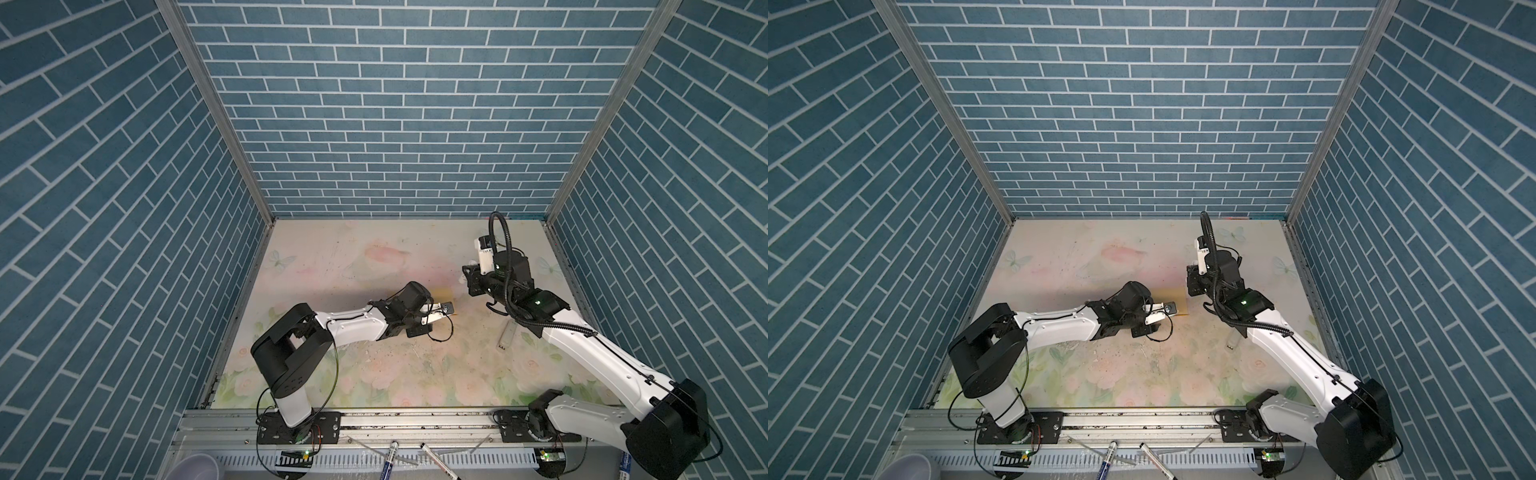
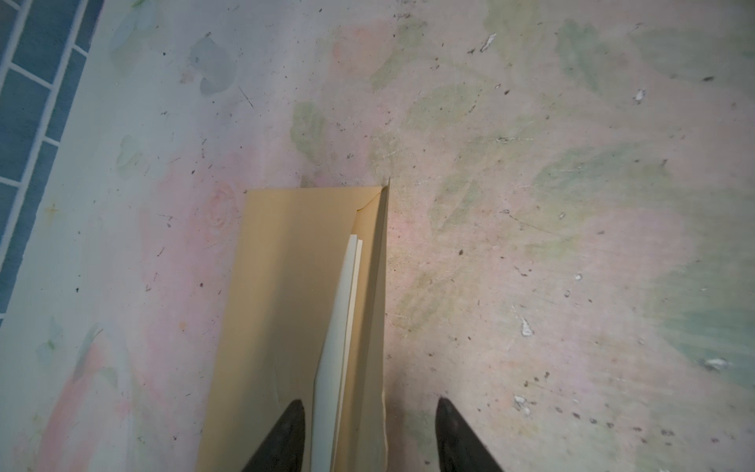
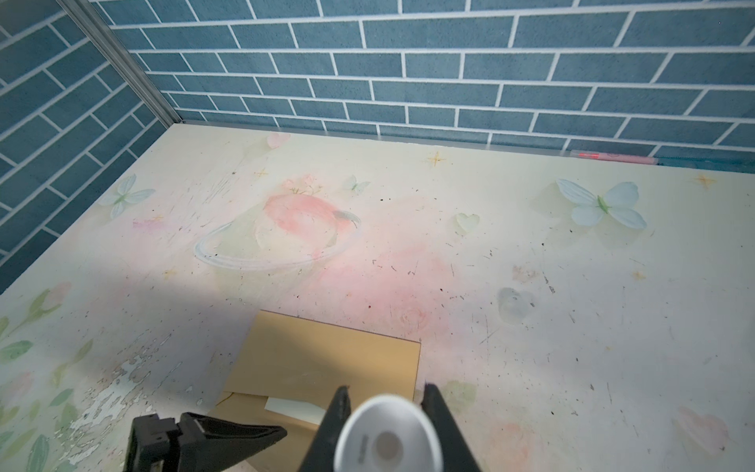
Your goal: Place the letter into the envelope and seal it
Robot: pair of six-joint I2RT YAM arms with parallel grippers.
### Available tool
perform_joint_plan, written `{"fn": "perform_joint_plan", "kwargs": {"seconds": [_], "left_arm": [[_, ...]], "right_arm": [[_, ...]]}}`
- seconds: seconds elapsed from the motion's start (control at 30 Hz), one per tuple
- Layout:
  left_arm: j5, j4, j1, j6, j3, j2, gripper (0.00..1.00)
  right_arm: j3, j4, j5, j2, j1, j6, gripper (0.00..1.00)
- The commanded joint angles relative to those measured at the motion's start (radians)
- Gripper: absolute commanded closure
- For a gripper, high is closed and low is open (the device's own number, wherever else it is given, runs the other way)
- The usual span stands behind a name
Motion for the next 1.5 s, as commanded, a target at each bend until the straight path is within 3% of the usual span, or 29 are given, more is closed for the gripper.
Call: {"fn": "perform_joint_plan", "kwargs": {"seconds": [0.0,0.13,0.37,0.53,0.73,0.9,0.97,1.13,1.3,1.47], "left_arm": [[-0.030,0.012,-0.006,-0.005,0.019,0.021,0.58],[-0.072,0.040,-0.008,-0.034,0.021,0.040,0.80],[-0.240,0.031,-0.007,-0.173,0.040,0.013,0.99],[-0.402,-0.072,-0.015,-0.321,0.095,0.012,1.00],[-0.480,-0.108,-0.060,-0.383,0.119,0.059,1.00],[-0.473,-0.131,-0.085,-0.427,0.145,0.111,1.00],[-0.447,-0.131,-0.088,-0.447,0.152,0.122,0.98],[-0.385,-0.116,-0.086,-0.491,0.154,0.121,0.79],[-0.322,-0.067,-0.077,-0.516,0.126,0.032,0.57],[-0.234,0.009,-0.002,-0.640,0.043,-0.118,0.51]], "right_arm": [[-0.024,0.030,0.001,-0.016,-0.007,0.041,1.00],[-0.025,0.038,-0.005,-0.009,-0.011,0.043,1.00],[-0.026,0.058,-0.021,0.008,-0.018,0.049,1.00],[-0.031,0.077,-0.037,0.023,-0.027,0.057,1.00],[-0.034,0.095,-0.055,0.043,-0.036,0.066,1.00],[-0.037,0.098,-0.061,0.045,-0.041,0.066,1.00],[-0.040,0.099,-0.063,0.045,-0.043,0.066,1.00],[-0.046,0.107,-0.074,0.039,-0.045,0.060,1.00],[-0.052,0.149,-0.109,0.041,-0.044,0.031,1.00],[-0.038,0.227,-0.174,0.085,-0.042,0.026,1.00]]}}
